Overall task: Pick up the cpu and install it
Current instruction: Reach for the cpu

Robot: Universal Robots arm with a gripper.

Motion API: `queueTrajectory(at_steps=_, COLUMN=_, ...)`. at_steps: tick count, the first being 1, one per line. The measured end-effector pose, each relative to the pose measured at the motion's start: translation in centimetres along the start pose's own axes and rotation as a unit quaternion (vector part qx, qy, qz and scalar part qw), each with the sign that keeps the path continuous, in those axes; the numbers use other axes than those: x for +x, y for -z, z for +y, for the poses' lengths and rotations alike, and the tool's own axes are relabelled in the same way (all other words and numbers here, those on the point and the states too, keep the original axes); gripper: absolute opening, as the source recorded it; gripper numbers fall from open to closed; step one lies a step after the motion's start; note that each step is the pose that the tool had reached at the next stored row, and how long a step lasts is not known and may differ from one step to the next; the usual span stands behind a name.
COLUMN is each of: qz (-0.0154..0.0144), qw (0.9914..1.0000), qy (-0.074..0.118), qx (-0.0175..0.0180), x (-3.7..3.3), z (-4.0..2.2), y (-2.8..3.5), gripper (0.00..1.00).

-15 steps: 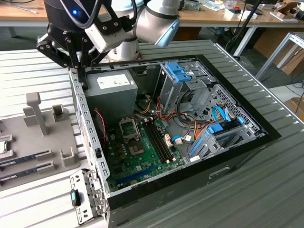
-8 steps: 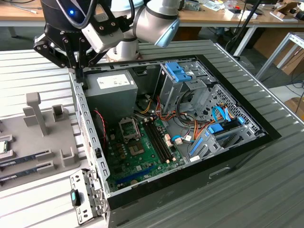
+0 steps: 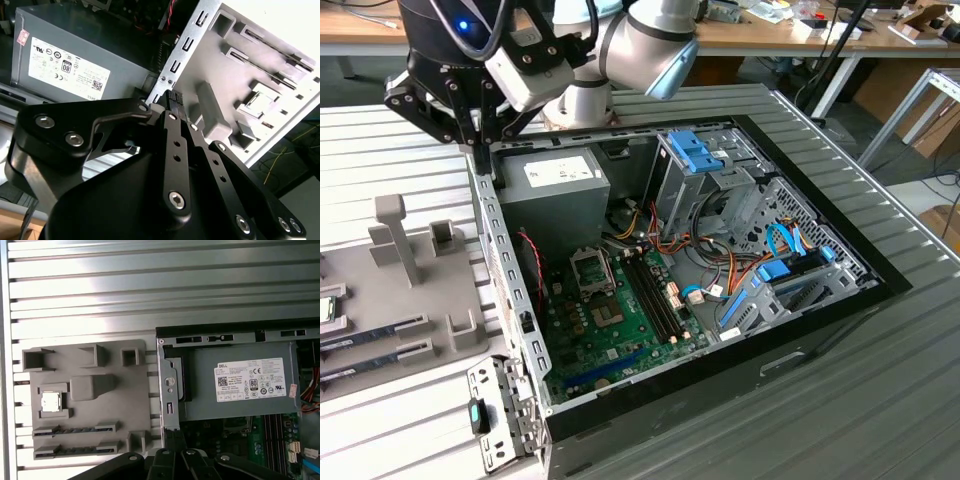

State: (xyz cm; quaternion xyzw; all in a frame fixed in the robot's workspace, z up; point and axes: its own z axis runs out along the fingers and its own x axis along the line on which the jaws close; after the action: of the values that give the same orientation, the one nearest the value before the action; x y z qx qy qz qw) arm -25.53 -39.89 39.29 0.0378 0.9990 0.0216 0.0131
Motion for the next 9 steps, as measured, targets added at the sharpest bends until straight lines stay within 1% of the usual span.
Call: queueTrajectory(at_steps=9, qz=0.0, qw=1.0, qy=0.0, qx=0.0, x=0.57, z=-0.04, y=0.01, gripper=0.11)
